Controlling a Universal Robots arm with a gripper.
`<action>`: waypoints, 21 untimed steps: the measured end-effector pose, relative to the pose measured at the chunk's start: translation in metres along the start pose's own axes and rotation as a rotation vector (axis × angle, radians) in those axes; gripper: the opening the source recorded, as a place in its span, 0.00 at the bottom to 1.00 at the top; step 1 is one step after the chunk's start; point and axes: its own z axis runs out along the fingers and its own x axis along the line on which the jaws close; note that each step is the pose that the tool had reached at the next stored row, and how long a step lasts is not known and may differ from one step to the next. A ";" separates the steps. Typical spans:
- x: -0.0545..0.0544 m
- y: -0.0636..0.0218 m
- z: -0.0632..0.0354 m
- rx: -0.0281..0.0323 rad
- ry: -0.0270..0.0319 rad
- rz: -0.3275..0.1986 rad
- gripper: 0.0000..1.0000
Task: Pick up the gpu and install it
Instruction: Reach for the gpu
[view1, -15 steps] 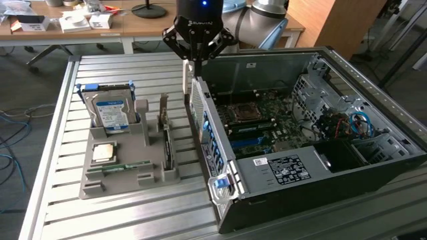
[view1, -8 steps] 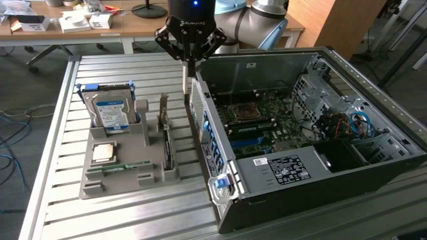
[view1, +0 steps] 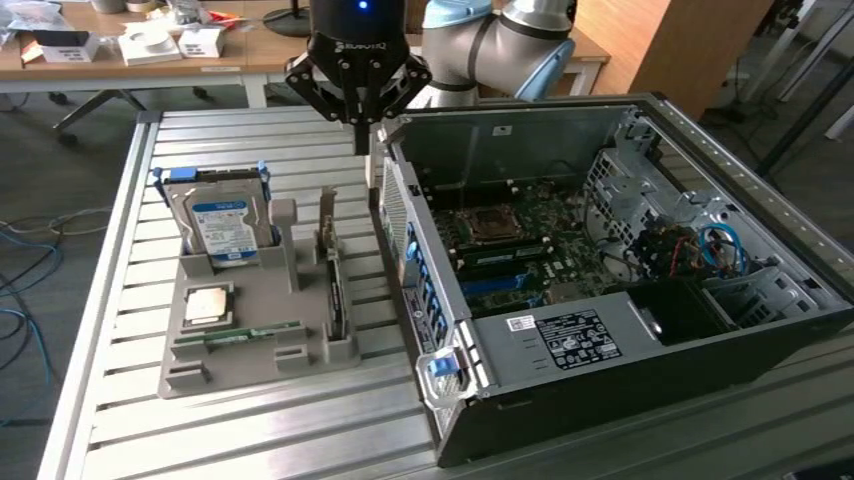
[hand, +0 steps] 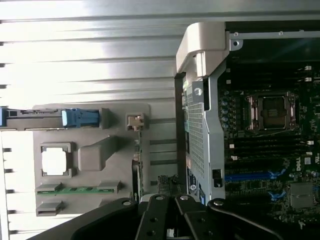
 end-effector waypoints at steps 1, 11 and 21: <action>0.003 0.0000 0.0000 0.0000 0.0000 0.000 0.11; 0.027 0.0002 0.0000 0.0004 0.0000 0.000 0.11; 0.037 0.0000 0.0000 0.0004 -0.0001 0.000 0.11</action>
